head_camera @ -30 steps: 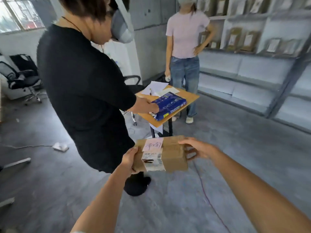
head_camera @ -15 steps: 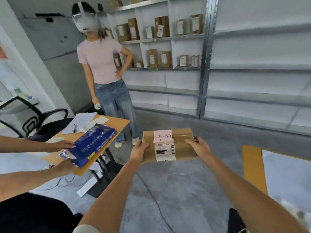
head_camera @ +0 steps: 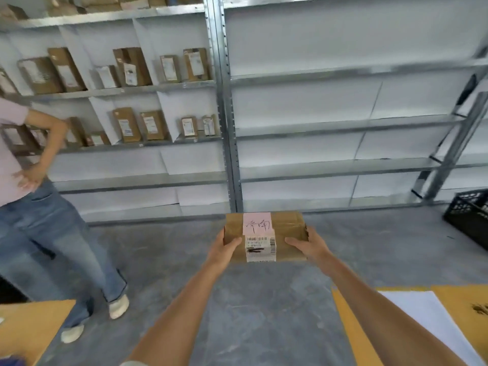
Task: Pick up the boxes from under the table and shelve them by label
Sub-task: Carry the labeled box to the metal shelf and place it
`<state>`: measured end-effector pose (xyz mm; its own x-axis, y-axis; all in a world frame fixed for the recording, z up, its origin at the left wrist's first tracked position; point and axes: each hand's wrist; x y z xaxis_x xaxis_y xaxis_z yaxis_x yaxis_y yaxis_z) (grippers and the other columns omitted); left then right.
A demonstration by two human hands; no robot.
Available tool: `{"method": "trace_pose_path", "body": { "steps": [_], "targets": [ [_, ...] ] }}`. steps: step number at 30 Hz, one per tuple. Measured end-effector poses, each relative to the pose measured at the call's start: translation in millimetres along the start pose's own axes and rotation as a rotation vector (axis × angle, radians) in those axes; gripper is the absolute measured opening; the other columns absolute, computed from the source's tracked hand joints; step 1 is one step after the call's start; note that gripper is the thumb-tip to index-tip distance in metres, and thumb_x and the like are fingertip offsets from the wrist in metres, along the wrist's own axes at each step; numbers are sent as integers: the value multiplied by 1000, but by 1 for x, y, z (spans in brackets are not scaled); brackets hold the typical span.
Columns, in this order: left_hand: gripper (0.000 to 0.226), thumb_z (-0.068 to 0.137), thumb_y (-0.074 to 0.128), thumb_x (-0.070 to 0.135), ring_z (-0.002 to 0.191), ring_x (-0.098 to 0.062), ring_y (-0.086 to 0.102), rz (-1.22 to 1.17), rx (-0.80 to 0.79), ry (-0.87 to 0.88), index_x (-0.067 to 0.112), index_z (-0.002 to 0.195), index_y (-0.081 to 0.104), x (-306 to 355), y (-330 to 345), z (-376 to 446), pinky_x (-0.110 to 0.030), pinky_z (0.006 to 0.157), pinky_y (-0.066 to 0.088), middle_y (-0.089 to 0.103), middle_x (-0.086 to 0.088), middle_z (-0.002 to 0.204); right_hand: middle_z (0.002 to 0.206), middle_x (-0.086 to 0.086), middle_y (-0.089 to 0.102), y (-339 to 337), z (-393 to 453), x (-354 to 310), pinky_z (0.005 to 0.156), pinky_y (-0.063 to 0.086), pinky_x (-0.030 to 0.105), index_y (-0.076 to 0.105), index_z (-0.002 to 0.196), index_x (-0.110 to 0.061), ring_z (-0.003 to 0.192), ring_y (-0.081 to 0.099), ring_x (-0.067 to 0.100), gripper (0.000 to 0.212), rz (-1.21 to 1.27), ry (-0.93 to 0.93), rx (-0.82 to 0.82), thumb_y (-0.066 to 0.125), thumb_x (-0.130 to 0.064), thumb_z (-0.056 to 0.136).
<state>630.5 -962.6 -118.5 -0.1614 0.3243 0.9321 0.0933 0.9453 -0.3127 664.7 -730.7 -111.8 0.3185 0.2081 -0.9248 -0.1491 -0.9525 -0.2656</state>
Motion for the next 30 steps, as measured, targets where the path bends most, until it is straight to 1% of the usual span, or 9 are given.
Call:
{"method": "trace_pose_path", "body": {
  "steps": [3,8,11,15,19,21,23,27,30],
  "targets": [
    [40,85,64,21,94,-14,62,-29,-88,30,24,124,52,25,5,77,-32,85,51,65,2,116,128,8,60,-8,62,-22,103,45,43,41,136,-13,116,58,24,71,30,-2,66,77,-20,76],
    [53,87,62,20,107,-25,61,3,-202,45,19,136,42,61,27,180,-38,93,49,62,-5,125,126,3,57,-23,138,-41,96,46,32,39,139,-16,110,56,20,72,68,6,162,75,-24,78],
    [54,88,61,21,93,-17,62,16,-254,47,18,138,40,76,51,224,-31,79,52,61,0,116,129,6,57,-39,180,-44,96,46,34,38,140,-16,112,56,22,72,80,23,207,75,-23,78],
    [62,89,60,26,112,-27,59,65,-314,21,18,144,32,96,91,293,-39,95,48,57,-8,132,130,6,56,-71,246,-48,93,45,32,36,142,-18,114,55,23,74,76,43,247,74,-25,79],
    [59,89,59,31,109,-24,59,97,-346,76,23,142,35,130,147,371,-33,86,47,60,-4,127,129,7,57,-119,324,-56,96,48,35,36,141,-18,114,57,25,73,105,18,306,74,-23,79],
    [57,88,59,31,109,-26,59,105,-370,71,23,140,37,150,180,409,-38,91,48,62,-6,125,127,8,59,-147,358,-59,88,52,30,38,139,-16,110,59,23,71,122,5,318,74,-20,78],
    [56,86,61,31,105,-25,58,121,-418,67,23,137,39,175,215,445,-38,91,48,61,-7,123,124,5,60,-178,389,-63,72,51,15,38,137,-15,104,59,18,72,93,-10,333,76,-18,76],
    [57,81,65,37,110,-25,56,127,-524,113,25,133,43,222,293,499,-43,98,47,61,-5,123,132,7,46,-253,440,-67,91,47,28,35,140,-15,114,50,19,84,1,11,445,80,-27,71],
    [56,84,64,33,112,-27,57,139,-604,133,25,134,40,249,352,526,-44,99,47,60,-5,127,133,6,38,-305,461,-66,96,43,28,28,143,-17,117,45,17,95,-55,52,497,83,-29,66]
  ]
}}
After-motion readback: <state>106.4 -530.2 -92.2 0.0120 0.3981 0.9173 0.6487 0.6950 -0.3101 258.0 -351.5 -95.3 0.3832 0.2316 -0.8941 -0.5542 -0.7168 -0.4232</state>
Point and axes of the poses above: each hand's wrist, its own z-axis towards the middle knuckle, its own y-axis out of the palm, x = y × z
